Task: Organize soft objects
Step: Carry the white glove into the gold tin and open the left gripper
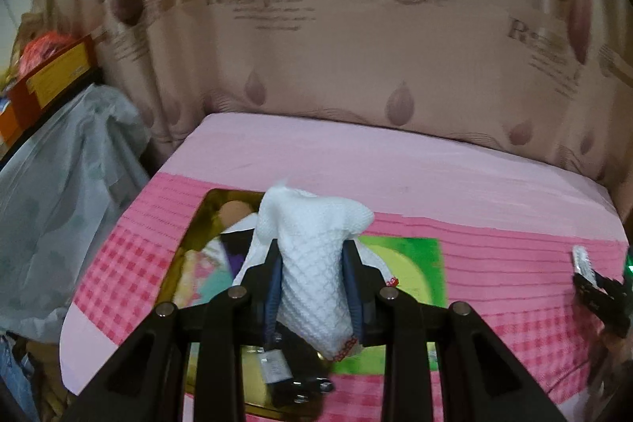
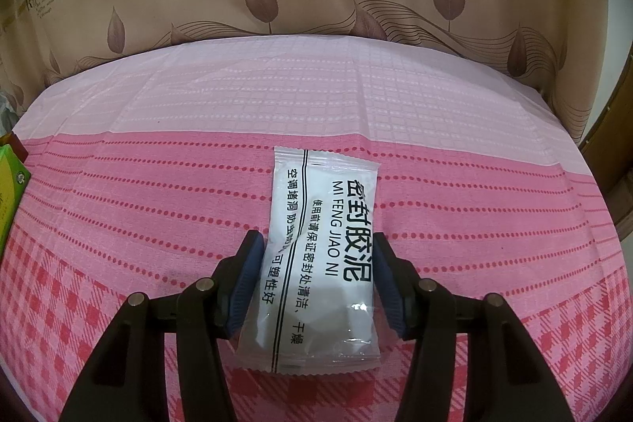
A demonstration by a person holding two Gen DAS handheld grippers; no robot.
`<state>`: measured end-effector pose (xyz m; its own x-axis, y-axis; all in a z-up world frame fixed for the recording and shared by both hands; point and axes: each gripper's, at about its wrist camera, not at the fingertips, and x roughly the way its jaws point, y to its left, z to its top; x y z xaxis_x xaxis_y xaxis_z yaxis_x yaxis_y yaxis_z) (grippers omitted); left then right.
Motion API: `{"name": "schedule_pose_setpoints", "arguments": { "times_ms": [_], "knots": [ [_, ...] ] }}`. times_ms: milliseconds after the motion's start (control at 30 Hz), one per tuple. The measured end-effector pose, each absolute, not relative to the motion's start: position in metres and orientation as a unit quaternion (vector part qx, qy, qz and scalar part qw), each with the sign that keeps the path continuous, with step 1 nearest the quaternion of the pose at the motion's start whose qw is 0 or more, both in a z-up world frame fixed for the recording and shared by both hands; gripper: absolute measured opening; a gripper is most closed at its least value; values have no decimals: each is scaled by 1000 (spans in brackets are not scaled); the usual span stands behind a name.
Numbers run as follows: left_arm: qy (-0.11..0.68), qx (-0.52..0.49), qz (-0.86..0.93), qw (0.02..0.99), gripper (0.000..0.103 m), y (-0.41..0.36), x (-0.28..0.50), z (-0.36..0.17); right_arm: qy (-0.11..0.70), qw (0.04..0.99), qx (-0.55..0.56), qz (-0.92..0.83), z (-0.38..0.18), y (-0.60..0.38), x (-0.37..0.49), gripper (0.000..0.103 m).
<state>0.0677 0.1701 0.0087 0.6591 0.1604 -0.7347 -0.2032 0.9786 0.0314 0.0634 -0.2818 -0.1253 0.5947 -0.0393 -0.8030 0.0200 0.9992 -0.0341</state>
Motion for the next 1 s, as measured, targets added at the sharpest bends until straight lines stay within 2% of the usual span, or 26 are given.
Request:
{"name": "schedule_pose_setpoints", "arguments": {
  "times_ms": [367,800,1000],
  "knots": [
    [426,-43,127,895,29,206,91,-18,450,893,-12,-16,-125,-282,63,52],
    [455,-18,116,883,29,212,144,-50,450,893,-11,-17,-125,-284,63,53],
    [464,-9,106,879,35,210,154,-62,450,893,-12,-18,-125,-284,63,54]
  ]
}}
